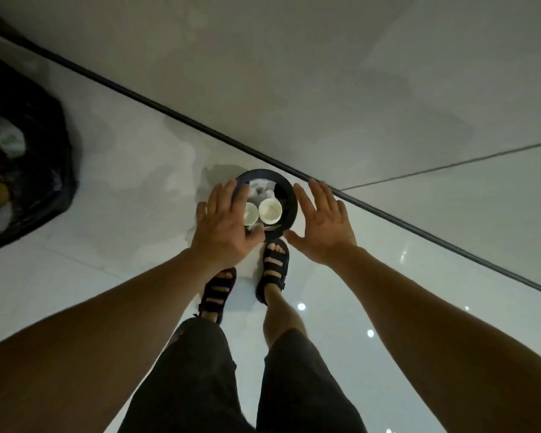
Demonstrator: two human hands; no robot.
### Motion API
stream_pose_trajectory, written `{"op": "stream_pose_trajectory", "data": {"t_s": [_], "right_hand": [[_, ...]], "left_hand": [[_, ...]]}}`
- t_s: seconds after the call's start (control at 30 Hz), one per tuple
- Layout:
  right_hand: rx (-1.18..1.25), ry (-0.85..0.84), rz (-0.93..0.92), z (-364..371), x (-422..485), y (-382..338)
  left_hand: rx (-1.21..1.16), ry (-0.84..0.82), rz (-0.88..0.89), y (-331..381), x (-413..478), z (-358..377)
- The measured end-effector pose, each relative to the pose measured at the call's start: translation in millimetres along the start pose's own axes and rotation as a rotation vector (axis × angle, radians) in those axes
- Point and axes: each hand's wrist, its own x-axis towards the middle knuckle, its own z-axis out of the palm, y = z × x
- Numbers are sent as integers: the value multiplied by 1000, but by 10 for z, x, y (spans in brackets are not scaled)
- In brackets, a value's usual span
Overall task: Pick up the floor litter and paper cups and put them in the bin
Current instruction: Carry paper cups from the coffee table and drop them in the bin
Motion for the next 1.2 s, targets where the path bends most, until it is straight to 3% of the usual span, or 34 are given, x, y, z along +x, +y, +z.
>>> {"op": "stream_pose_trajectory", "data": {"t_s": [0.33,0.53,0.9,1.2], "right_hand": [[273,153,455,-587,-2073,-472],[379,274,755,-362,-3557,-382],[666,539,1337,845,-6320,-383],[842,645,1698,2038,-8290,-702]], "left_hand": [[30,-67,241,690,-965,-1109],[168,-196,541,1539,-1547,-1163],[406,-257,1159,3731,-3589,-369],[508,-364,1547,4696,-5709,824]]}}
